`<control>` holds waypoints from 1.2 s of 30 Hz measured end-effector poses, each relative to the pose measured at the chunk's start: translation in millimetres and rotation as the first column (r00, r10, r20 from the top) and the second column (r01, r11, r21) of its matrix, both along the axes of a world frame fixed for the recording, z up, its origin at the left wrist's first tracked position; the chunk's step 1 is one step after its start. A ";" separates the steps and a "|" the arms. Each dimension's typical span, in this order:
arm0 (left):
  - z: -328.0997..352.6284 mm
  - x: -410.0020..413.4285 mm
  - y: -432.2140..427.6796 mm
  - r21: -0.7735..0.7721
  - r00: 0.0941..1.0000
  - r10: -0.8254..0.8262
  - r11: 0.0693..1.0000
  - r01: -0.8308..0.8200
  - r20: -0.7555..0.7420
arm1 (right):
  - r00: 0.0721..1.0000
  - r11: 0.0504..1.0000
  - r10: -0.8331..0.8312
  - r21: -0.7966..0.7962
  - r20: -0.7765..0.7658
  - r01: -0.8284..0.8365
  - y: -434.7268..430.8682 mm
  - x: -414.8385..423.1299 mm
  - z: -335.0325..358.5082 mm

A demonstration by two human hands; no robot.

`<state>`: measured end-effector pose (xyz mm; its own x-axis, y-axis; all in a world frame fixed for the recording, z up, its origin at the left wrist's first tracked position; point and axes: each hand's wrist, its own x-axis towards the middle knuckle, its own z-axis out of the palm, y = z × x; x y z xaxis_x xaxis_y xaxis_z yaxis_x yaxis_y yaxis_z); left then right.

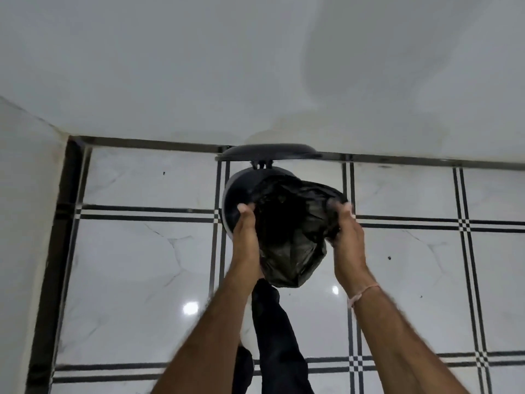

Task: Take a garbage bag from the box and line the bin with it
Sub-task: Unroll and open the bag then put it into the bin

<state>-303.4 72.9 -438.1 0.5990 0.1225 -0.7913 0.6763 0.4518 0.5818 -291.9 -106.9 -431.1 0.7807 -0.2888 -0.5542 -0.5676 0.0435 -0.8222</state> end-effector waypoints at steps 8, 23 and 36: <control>-56.3 26.3 26.8 0.435 0.993 0.007 0.898 -0.059 0.119 | 0.974 0.967 0.177 0.209 -0.139 -0.146 31.0 49.8 -66.6; -184.6 22.9 11.7 0.723 0.838 -0.534 0.623 0.299 0.114 | 0.907 0.963 0.252 0.181 -0.338 -0.200 61.6 95.3 -232.8; -190.0 31.5 64.5 0.656 0.915 -0.402 0.700 0.281 0.038 | 0.996 0.996 0.091 0.004 -0.021 -0.090 1.7 81.8 -179.5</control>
<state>-272.0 137.5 -628.1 0.8120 0.3118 -0.4934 0.5767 -0.2988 0.7604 -210.1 -105.2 -610.6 0.7917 -0.2157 -0.5716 -0.5865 -0.0062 -0.8099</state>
